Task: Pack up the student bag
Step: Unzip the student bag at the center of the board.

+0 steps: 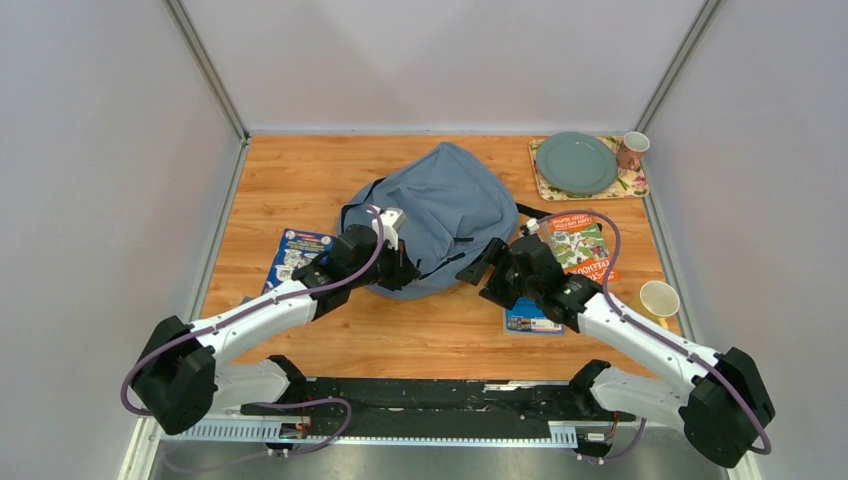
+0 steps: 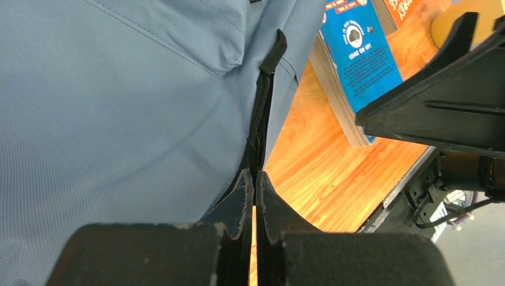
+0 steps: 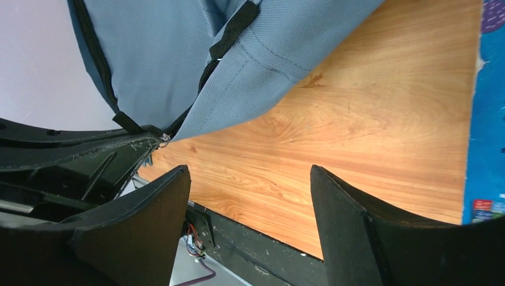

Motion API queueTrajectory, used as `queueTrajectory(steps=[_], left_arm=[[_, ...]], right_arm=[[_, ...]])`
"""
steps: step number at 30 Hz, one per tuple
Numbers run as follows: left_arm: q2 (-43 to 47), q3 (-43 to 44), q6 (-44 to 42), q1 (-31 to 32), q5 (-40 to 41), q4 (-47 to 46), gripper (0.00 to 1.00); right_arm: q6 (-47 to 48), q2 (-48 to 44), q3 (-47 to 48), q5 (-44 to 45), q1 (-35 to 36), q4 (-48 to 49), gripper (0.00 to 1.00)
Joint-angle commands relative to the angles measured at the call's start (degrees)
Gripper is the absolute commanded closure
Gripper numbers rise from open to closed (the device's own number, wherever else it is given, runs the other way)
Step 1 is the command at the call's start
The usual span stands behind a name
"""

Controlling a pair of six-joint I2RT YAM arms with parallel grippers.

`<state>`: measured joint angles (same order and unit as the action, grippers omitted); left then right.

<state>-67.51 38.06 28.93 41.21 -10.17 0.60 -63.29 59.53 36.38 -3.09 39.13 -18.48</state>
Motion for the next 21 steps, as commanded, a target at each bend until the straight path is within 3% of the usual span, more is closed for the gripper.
queueTrajectory(steps=[1,8,17,21], left_arm=[[1.0,1.2,-0.6,0.2,-4.1,-3.9,1.0],[1.2,0.8,-0.4,0.3,-6.6,-4.6,1.0],[0.9,-0.4,-1.1,0.4,-7.5,-4.2,1.0],[0.5,-0.2,-1.9,0.4,-6.4,-4.4,1.0]], right_arm=[[-6.0,2.6,1.1,3.0,2.6,5.7,0.23],[-10.1,13.7,4.4,4.8,3.0,13.4,0.23],[-7.5,22.0,14.7,4.4,2.8,8.8,0.21],[-8.2,25.1,13.8,4.0,2.5,9.4,0.34]])
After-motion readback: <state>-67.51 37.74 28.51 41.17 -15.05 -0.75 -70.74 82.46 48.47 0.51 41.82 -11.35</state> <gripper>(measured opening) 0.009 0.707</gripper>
